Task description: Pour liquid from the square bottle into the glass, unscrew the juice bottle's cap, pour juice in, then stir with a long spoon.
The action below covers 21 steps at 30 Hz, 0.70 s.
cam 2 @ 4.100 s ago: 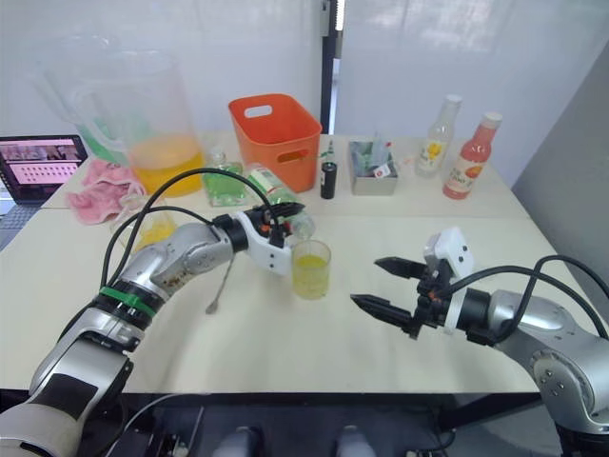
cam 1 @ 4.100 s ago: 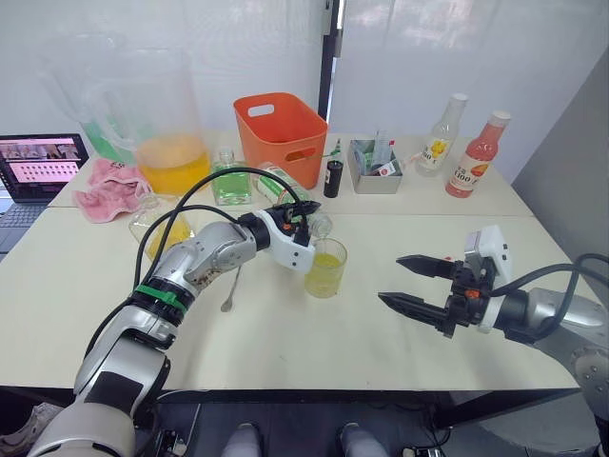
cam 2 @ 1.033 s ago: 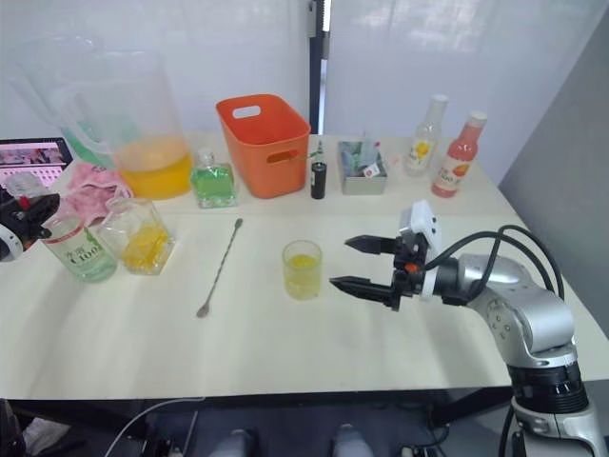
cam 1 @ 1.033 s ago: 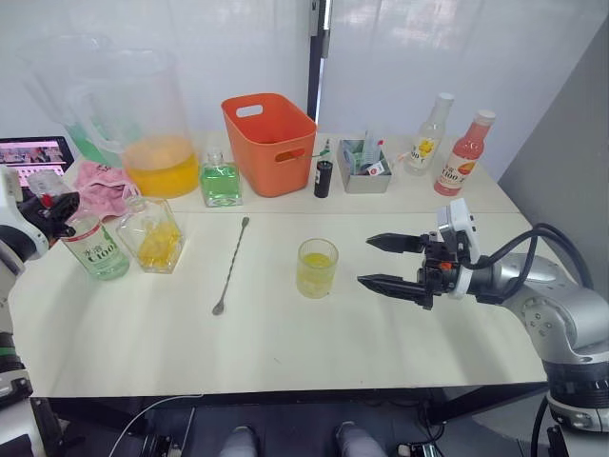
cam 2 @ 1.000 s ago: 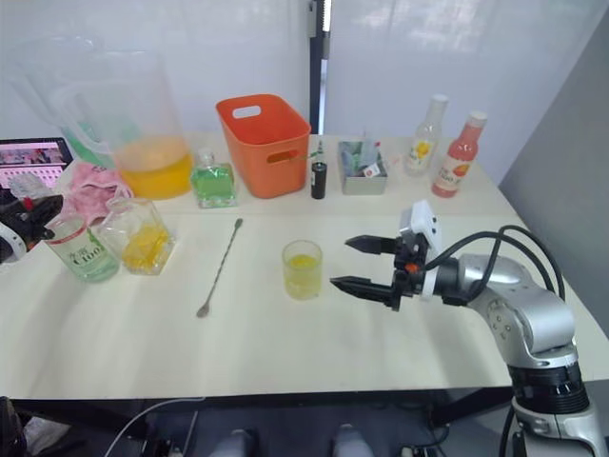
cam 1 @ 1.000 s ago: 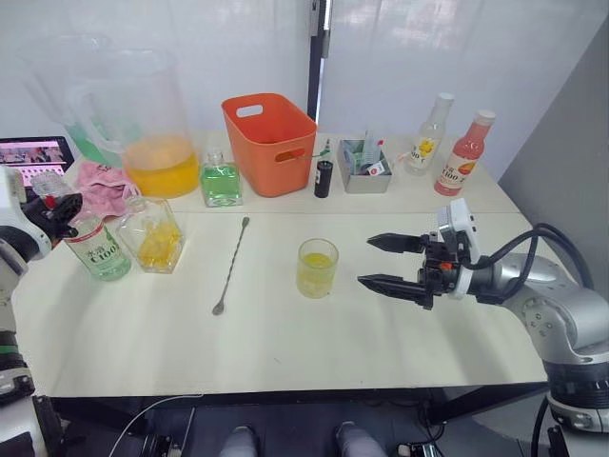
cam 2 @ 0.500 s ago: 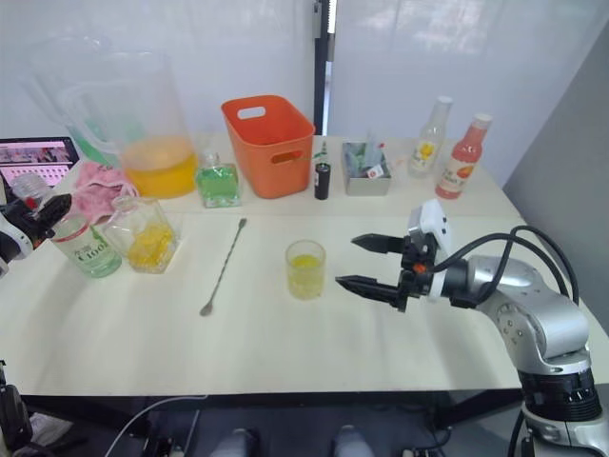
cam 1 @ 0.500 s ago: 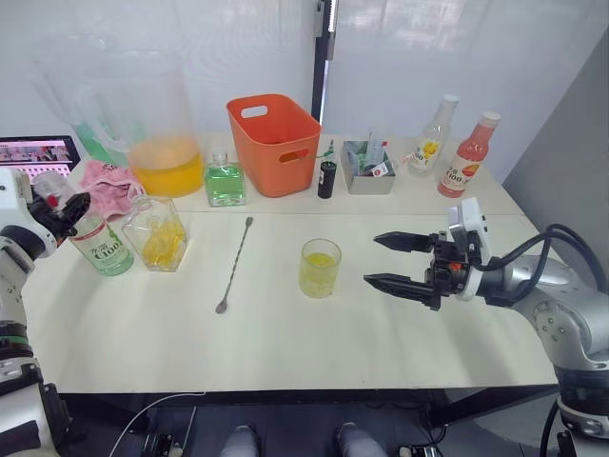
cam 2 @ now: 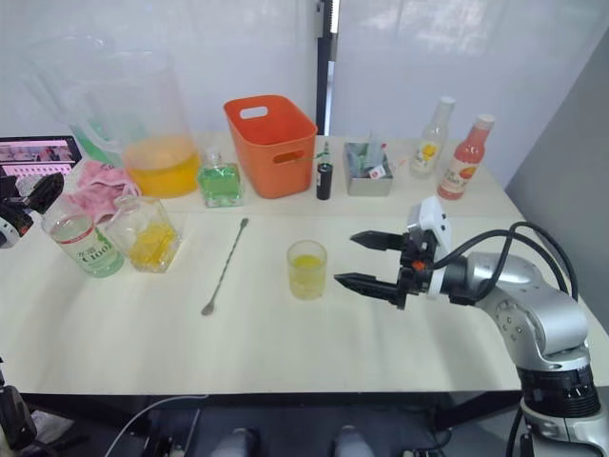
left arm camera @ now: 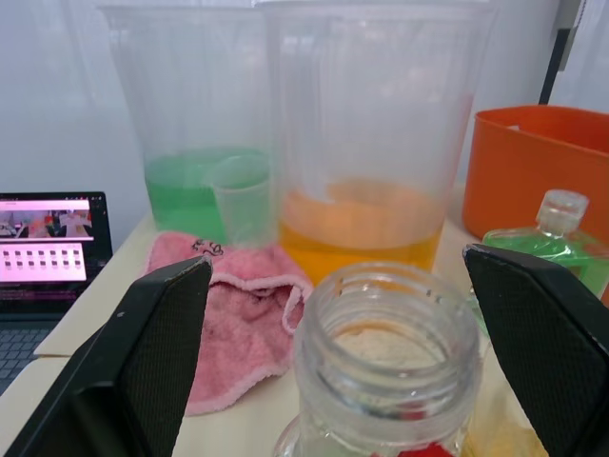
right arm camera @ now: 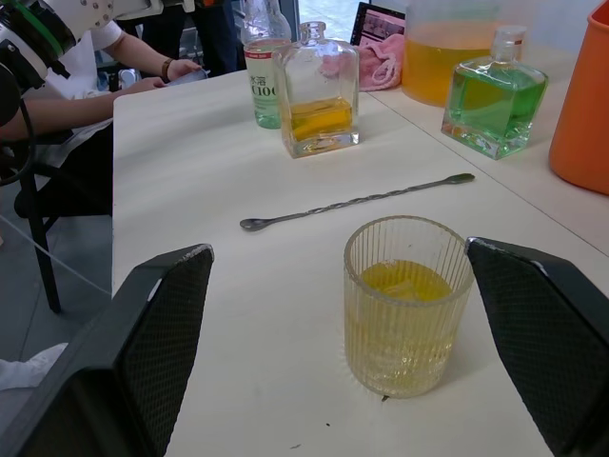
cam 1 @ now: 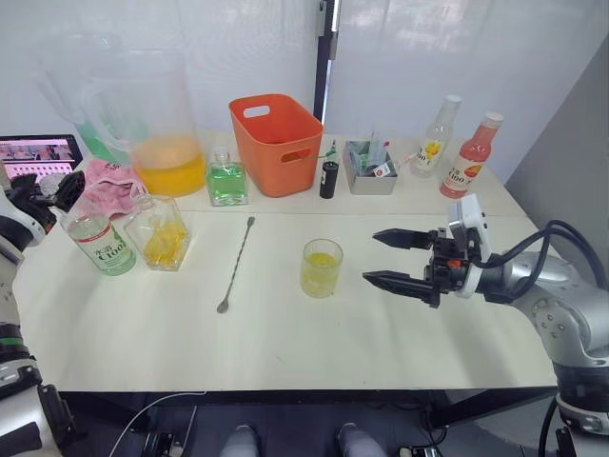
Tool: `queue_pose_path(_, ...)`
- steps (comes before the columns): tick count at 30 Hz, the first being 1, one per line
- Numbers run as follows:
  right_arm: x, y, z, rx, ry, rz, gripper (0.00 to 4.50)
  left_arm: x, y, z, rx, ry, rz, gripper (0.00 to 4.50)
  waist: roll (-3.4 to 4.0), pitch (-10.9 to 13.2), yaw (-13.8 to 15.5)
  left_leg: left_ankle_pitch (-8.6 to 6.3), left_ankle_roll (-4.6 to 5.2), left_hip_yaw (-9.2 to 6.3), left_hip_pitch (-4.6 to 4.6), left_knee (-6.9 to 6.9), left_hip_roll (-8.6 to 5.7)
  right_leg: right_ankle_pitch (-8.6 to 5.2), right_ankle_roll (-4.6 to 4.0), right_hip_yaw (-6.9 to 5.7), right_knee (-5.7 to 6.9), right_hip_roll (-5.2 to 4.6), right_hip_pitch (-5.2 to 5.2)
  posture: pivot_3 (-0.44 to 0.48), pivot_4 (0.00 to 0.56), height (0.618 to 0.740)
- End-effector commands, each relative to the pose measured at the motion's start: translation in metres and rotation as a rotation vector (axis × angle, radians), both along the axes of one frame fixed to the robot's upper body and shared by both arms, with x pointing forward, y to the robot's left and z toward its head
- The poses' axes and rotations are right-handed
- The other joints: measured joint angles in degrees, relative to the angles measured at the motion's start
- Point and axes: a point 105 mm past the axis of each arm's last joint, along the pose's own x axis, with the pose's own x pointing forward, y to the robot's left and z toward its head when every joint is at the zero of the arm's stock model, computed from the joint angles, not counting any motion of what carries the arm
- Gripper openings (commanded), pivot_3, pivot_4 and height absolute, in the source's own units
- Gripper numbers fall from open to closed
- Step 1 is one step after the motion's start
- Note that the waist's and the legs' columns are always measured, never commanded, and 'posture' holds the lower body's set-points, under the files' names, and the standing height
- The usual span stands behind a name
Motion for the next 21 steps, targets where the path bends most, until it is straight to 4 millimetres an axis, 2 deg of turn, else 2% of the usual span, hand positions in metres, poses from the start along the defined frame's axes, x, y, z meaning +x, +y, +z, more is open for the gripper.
queue_pose_path(1,-0.001,0.002,0.01,0.008,-0.046,0.018,4.5,-0.013,-0.009,0.039,0.004,-0.152,-0.029,4.47,0.0,0.0,0.0,0.0,0.0,0.0,0.0,0.0,0.0,0.0,0.0,0.0,0.0,0.0,0.0,0.0,0.15,0.74)
queue_pose_path(5,-0.001,0.004,0.01,0.011,-0.046,0.03,4.5,-0.025,-0.03,0.07,0.022,-0.247,-0.114,4.47,0.0,0.0,0.0,0.0,0.0,0.0,0.0,0.01,0.0,0.0,0.01,0.0,0.0,0.0,0.0,0.0,0.15,0.74)
queue_pose_path(10,-0.001,0.004,0.014,0.016,-0.055,0.038,4.5,-0.046,-0.085,0.086,0.114,-0.238,-0.324,4.47,0.0,0.0,-0.1,0.0,0.0,0.0,-0.01,0.0,0.0,0.0,0.02,0.02,-0.01,0.0,0.01,0.0,0.15,0.74)
queue_pose_path(12,0.0,0.004,0.015,0.018,-0.059,0.042,4.5,-0.057,-0.106,0.086,0.144,-0.208,-0.401,4.47,0.0,0.0,-0.2,0.0,0.0,0.0,0.0,0.0,0.0,0.0,0.02,0.02,0.0,0.0,0.0,0.0,0.15,0.74)
queue_pose_path(17,0.004,0.004,0.016,0.031,-0.069,0.04,4.5,-0.072,-0.135,0.067,0.195,-0.101,-0.519,4.47,0.0,0.0,-0.3,0.0,0.0,0.0,0.06,-0.01,0.01,-0.01,0.02,0.04,0.0,0.01,0.02,0.0,0.15,0.74)
queue_pose_path(21,0.012,-0.006,0.009,0.031,-0.072,-0.003,4.5,-0.081,-0.147,0.017,0.207,0.133,-0.586,4.47,0.01,0.0,-0.6,0.0,0.0,0.03,0.07,-0.01,0.0,-0.03,-0.01,0.06,-0.01,-0.01,0.01,0.0,0.15,0.74)
